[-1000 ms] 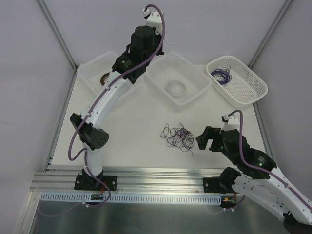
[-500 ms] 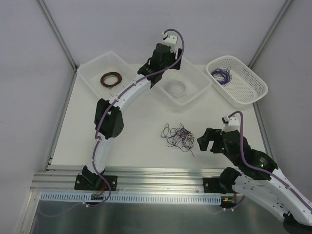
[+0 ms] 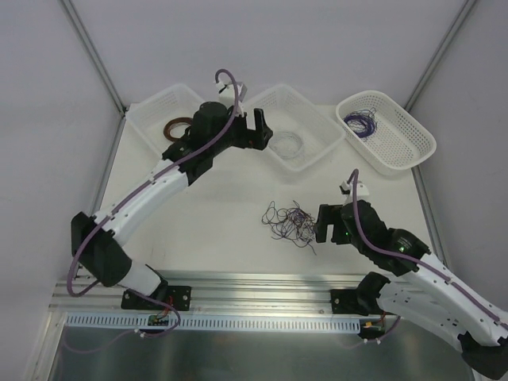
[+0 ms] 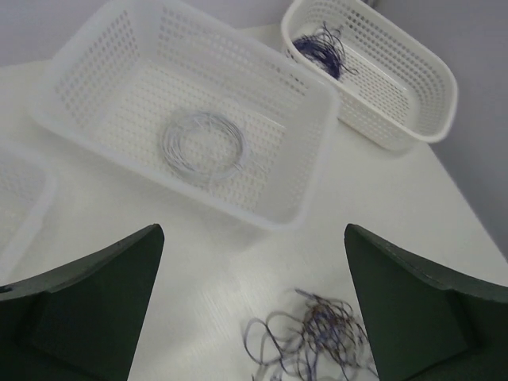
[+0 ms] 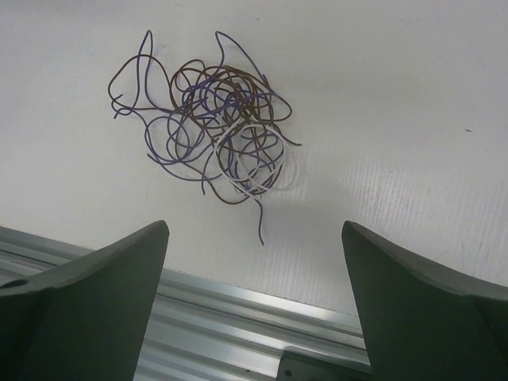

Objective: Untangle the cables

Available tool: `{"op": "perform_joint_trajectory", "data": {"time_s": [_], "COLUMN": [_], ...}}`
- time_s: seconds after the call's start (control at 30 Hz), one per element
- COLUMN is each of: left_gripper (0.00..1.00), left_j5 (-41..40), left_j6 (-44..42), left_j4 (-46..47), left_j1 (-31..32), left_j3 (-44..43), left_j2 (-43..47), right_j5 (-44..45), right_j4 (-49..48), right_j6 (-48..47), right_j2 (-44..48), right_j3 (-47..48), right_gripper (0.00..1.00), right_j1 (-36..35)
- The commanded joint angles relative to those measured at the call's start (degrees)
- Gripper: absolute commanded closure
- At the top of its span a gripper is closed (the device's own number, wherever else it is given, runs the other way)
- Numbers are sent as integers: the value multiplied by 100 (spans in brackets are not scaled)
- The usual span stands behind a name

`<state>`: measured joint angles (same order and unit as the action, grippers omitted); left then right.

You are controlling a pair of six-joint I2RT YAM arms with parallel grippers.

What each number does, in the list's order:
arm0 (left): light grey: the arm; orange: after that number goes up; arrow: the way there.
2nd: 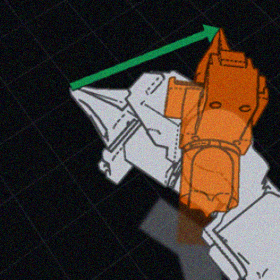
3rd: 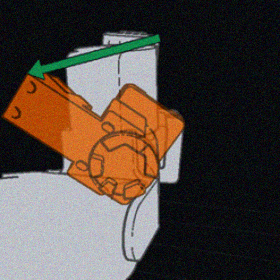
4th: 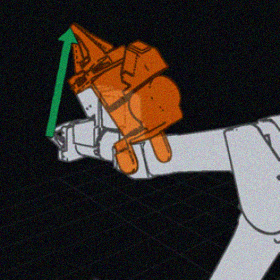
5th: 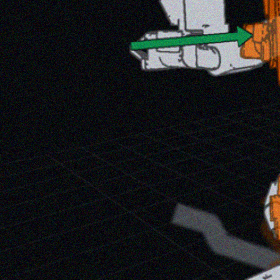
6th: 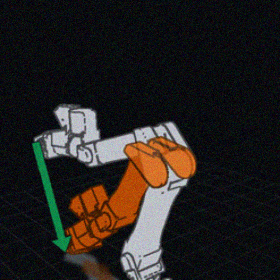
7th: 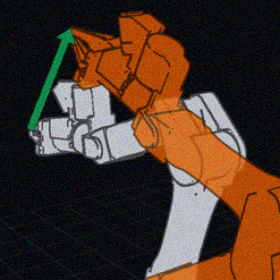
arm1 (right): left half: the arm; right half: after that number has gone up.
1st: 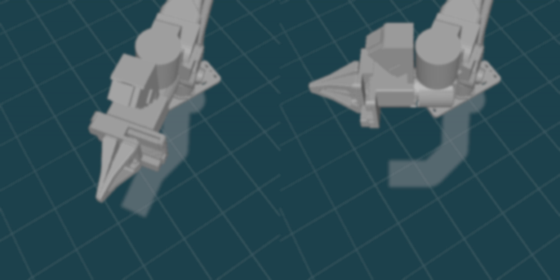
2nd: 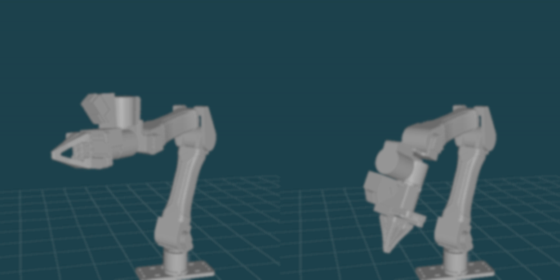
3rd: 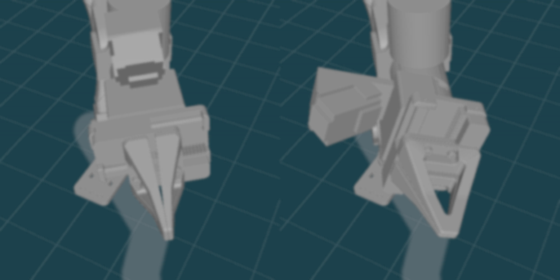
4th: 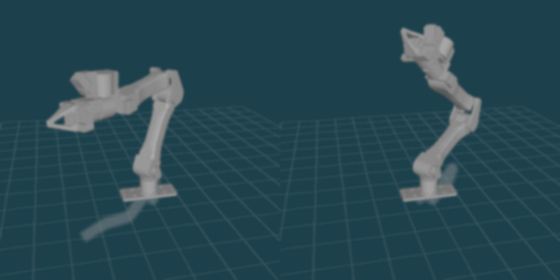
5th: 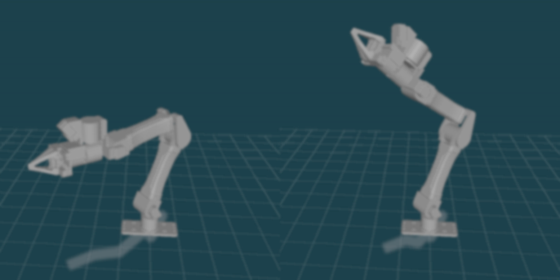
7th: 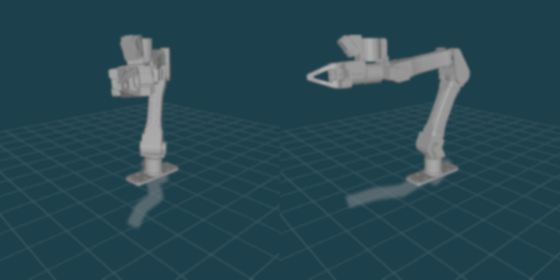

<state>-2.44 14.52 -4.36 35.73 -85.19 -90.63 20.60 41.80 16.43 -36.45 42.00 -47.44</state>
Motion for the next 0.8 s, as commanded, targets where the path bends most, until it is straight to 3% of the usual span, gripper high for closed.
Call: {"op": "perform_joint_trajectory", "data": {"time_s": [0.0, 0.13, 0.3, 0.77], "left_gripper": [1, 1, 1, 1], "left_j5": [673, 771, 472, 683], "left_j6": [946, 1281, 1526, 1826], "left_j4": [-416, -443, -434, -268], "left_j1": [119, 478, 1111, 1393], "left_j3": [1149, 2117, 2682, 2199], "left_j2": [756, 1441, 1382, -262], "right_j5": [120, 50, -179, -1110], "right_j4": [-330, -549, -1016, -2694], "right_j6": [-227, -184, 142, 238], "right_j2": [-274, -521, -784, -2217], "right_j3": [151, 46, -297, -711], "right_gripper": [8, 21, 35, 56], "right_j1": [42, 130, 191, 455]}}
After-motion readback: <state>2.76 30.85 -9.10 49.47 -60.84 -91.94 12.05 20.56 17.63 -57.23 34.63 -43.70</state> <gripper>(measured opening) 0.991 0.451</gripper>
